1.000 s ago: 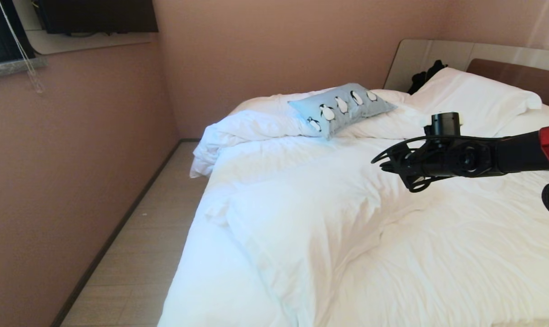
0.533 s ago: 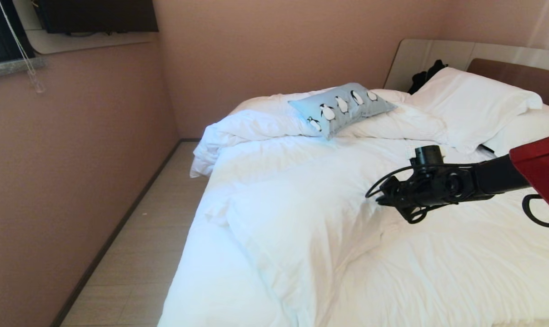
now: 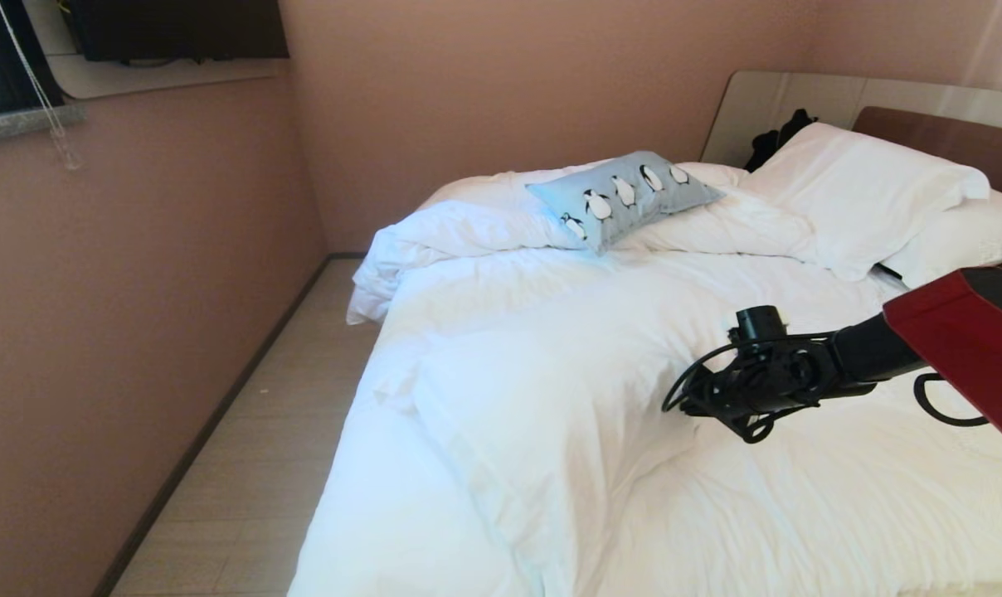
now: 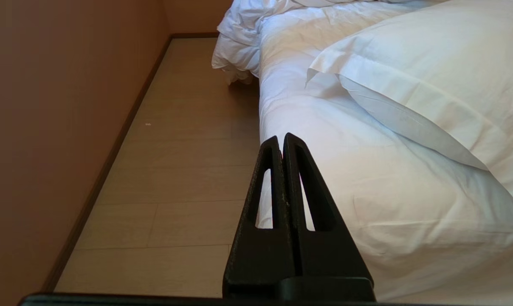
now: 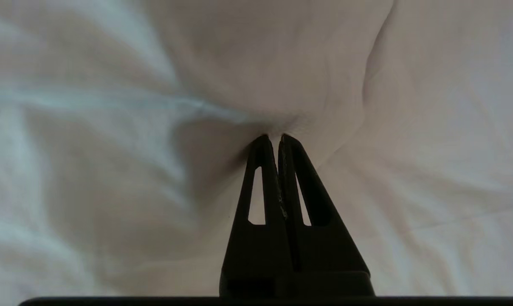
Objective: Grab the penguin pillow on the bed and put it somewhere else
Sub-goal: Pick up the pillow
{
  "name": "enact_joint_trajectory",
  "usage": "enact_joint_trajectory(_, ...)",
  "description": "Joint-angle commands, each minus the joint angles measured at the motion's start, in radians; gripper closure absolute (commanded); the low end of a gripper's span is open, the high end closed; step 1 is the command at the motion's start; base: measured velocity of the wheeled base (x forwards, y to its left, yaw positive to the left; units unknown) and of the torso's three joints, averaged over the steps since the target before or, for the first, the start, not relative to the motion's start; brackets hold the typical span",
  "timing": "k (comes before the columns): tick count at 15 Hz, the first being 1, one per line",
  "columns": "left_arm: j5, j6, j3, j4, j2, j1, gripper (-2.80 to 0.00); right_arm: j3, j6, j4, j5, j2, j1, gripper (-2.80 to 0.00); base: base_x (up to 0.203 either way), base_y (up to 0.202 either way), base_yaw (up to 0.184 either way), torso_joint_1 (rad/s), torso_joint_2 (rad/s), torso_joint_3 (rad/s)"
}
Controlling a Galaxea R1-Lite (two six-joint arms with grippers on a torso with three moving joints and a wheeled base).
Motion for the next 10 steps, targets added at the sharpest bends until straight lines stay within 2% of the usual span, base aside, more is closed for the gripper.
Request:
enact_joint_trajectory(1,0.0,0.0,0.0,0.0,0.0,0.0,0.0,-0.022,-0.029,0.005,-0.049,0.05,0.0,0.0,0.0,0.0,0.0,0.0,0.0,0.0)
enact_joint_trajectory(2,0.0,0.0,0.001,0.0,0.0,0.0,0.0,-0.023,-0.054,0.005,-0.082,0.061,-0.001,-2.8,0.0,0.0,0.0,0.0,0.0,0.0)
enact_joint_trajectory(4,0.0,0.0,0.001,0.0,0.0,0.0,0.0,-0.013,-0.131,0.0,-0.129,0.082,-0.002,-2.8,0.0,0.0,0.0,0.0,0.0,0.0)
enact_joint_trajectory(6,0.0,0.0,0.001,0.0,0.0,0.0,0.0,-0.01,-0.15,-0.003,-0.174,0.099,-0.002,-2.8,0.0,0.0,0.0,0.0,0.0,0.0)
enact_joint_trajectory(10,0.0,0.0,0.002,0.0,0.0,0.0,0.0,0.029,-0.266,-0.024,-0.269,0.118,0.001,-2.8,0.0,0.0,0.0,0.0,0.0,0.0)
